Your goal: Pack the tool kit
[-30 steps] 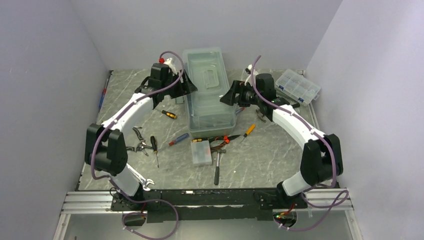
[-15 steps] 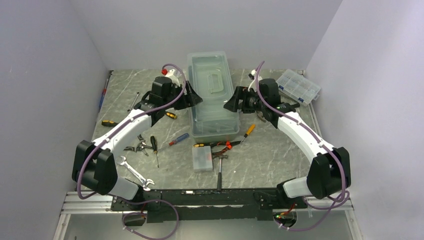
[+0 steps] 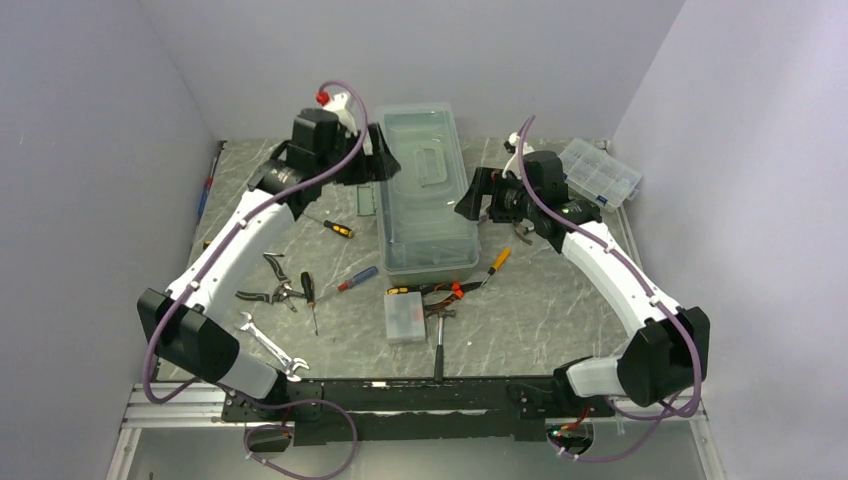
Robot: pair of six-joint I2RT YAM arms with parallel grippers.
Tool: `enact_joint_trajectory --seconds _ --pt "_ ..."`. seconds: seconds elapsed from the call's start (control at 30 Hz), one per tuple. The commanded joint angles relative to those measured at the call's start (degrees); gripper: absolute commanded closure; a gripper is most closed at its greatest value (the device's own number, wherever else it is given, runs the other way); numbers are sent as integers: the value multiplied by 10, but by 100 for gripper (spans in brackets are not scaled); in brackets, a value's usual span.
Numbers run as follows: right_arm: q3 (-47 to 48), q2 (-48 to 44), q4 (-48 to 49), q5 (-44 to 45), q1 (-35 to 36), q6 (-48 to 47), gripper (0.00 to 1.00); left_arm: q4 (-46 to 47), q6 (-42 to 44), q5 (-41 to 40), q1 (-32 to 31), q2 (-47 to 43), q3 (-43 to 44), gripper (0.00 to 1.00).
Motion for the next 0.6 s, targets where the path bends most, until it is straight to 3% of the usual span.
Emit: enact_joint_trajectory --seconds 0.0,0.17,0.4,0.57 --pt "35 -30 -13 65 -10 -4 9 -20 27 11 4 40 102 13" --pt "11 -76 26 117 -18 24 9 21 -14 95 4 119 170 18" --pt "-6 -103 31 151 -29 31 9 85 -86 143 -6 220 227 20" --pt "-37 -125 48 159 -46 47 9 27 -90 97 -31 304 334 20"
